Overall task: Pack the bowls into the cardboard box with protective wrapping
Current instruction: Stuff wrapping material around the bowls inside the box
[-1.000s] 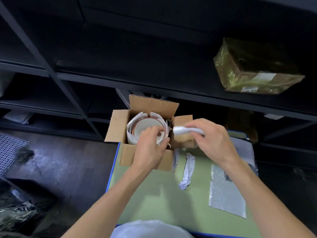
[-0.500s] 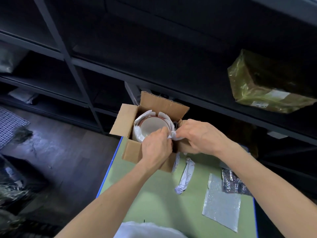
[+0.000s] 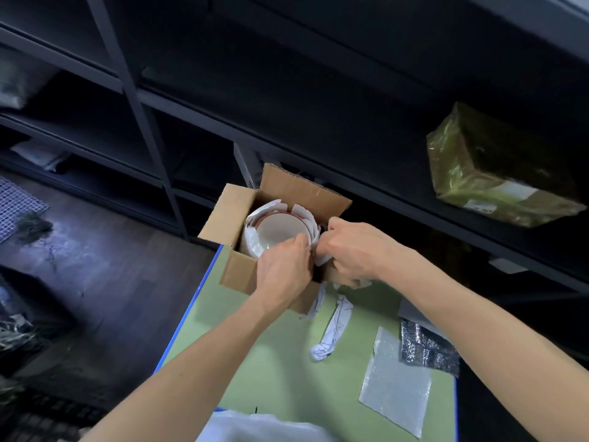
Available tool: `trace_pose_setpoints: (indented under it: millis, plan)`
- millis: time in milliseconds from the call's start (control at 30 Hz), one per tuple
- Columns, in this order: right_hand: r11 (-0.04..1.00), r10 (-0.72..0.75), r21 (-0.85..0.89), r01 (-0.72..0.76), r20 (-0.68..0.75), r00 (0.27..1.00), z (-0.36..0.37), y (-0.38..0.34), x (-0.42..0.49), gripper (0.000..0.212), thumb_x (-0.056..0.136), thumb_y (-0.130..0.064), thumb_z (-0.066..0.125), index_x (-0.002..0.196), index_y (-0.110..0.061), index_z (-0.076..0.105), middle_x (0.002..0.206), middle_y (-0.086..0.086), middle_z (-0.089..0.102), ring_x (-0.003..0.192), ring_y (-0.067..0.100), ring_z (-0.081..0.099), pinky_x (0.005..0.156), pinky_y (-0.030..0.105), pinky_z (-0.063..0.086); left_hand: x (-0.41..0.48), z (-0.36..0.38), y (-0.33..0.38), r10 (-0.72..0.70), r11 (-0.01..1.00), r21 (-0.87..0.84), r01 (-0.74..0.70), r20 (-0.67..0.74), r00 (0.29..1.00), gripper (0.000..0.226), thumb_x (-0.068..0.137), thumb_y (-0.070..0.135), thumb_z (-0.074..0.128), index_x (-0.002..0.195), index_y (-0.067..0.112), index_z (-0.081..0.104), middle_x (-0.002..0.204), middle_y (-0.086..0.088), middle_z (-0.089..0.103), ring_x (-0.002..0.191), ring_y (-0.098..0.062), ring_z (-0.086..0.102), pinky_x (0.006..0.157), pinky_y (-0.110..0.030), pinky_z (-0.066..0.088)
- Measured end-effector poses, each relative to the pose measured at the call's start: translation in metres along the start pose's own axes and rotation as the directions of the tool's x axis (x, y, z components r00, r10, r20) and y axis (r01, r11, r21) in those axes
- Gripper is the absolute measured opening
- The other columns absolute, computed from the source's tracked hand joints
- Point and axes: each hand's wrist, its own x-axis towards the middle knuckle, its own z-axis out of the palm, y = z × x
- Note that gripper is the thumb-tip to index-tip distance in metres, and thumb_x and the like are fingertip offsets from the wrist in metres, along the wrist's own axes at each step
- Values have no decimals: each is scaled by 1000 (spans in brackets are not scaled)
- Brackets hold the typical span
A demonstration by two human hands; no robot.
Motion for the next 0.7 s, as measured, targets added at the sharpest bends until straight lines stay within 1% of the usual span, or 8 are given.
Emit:
trace_pose_setpoints:
  millis: [100,200,300,367,433,467,567,700]
  plan:
    - [997,7,-78,-6,14,1000,8,-8,13,10,86,-30,57,80,-25,64,84,-13,61,85,13,36,54,33,43,0,-1,0,-11,1000,-6,11,7,1000,21,91,25,52,80,20,35,72,-2,58,59,-29,35,52,-33,26]
    - [991,-26,-133,24,-8,1000,14,-12,18,7,89,-32,59,84,-27,60,84,-10,57,83,14,32,58,32,33,0,0,0,-3,1000,3,3,1,1000,22,92,24,51,79,19,35,70,-1,55,59,-29,36,52,-33,25]
    - [995,-37,-94,30,-72,997,16,-9,14,7,86,-33,56,85,-27,53,71,-13,39,82,15,38,51,26,18,-1,-1,-1,5,1000,10,-5,-19,1000,23,92,22,52,77,18,35,64,5,41,57,-30,35,50,-32,25]
    - [999,-31,-13,30,-113,993,15,-5,7,17,86,-44,48,87,-27,51,75,-13,45,85,16,46,52,23,23,-1,-1,-1,1,1000,4,-1,-18,1000,22,89,17,53,76,18,36,64,6,39,56,-30,35,49,-32,24]
    - [999,-33,22,36,-114,993,14,-2,2,30,86,-50,41,95,-29,61,92,-15,58,91,14,48,66,26,42,-1,-1,-1,6,1000,12,-6,-23,1000,23,89,18,54,75,18,35,63,6,38,55,-29,35,49,-31,23]
    - [999,-32,21,35,-114,993,14,-1,1,30,87,-49,41,97,-32,65,97,-16,61,92,13,48,73,28,45,-1,0,-1,11,1000,16,-11,-25,1000,24,91,20,54,75,19,35,63,6,38,55,-29,35,48,-31,24]
    - [999,-32,-1,32,-78,996,16,-4,6,24,91,-34,47,102,-30,67,103,-11,61,96,16,46,78,29,46,0,1,-2,24,999,23,-24,-13,1000,24,93,24,51,76,19,35,63,6,38,54,-29,37,48,-31,27]
    - [997,-35,-64,32,-48,998,23,-11,14,24,91,-22,48,113,-17,57,113,2,55,102,21,45,83,28,34,1,1,-3,-7,1000,1,7,0,1000,24,92,20,51,75,18,34,58,6,29,55,-31,37,49,-31,24]
